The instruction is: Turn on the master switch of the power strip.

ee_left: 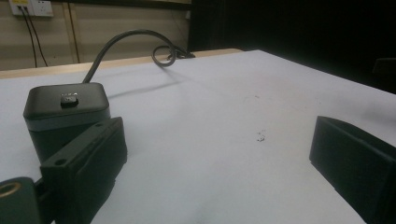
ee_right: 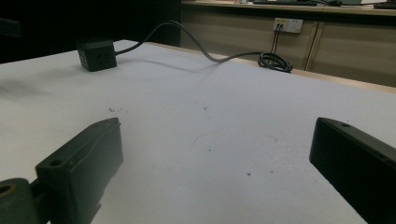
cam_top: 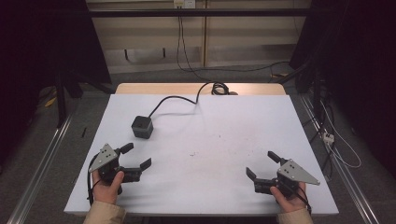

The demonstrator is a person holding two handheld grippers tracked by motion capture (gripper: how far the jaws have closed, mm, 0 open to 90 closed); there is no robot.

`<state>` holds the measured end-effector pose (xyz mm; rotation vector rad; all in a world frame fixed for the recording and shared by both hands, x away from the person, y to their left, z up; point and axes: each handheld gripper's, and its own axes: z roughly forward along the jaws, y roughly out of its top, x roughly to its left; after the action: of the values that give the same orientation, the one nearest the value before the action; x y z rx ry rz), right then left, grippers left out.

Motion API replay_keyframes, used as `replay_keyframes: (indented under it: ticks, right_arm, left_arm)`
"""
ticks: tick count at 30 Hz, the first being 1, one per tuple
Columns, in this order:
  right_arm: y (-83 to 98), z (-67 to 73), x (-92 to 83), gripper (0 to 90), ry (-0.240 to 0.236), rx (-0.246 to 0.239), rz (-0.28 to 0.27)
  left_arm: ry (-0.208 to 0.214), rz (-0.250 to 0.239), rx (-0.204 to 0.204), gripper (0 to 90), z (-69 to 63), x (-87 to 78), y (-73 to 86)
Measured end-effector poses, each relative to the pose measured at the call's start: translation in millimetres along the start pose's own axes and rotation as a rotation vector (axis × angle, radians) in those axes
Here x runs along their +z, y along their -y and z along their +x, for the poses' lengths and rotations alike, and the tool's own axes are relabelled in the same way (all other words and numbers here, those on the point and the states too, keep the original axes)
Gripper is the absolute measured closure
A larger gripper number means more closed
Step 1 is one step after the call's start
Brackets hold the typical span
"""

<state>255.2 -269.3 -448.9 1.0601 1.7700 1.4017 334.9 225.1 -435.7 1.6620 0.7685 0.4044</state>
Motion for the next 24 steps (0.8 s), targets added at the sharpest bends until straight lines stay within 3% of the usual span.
replay_keyframes:
  ticks: [18,24]
  right_arm:
    - [-0.2,-0.5,0.9,2.2,0.004,-0.002,-0.002]
    - [-0.3,-1.4,0.7,2.3,0.008,0.003,-0.006]
  left_arm:
    - [-0.037,-0.036,-0.041,3.6,6.8,6.4,-8.9]
    - [-0.05,-0.021,-0.061,3.6,9.4,12.0,-12.4]
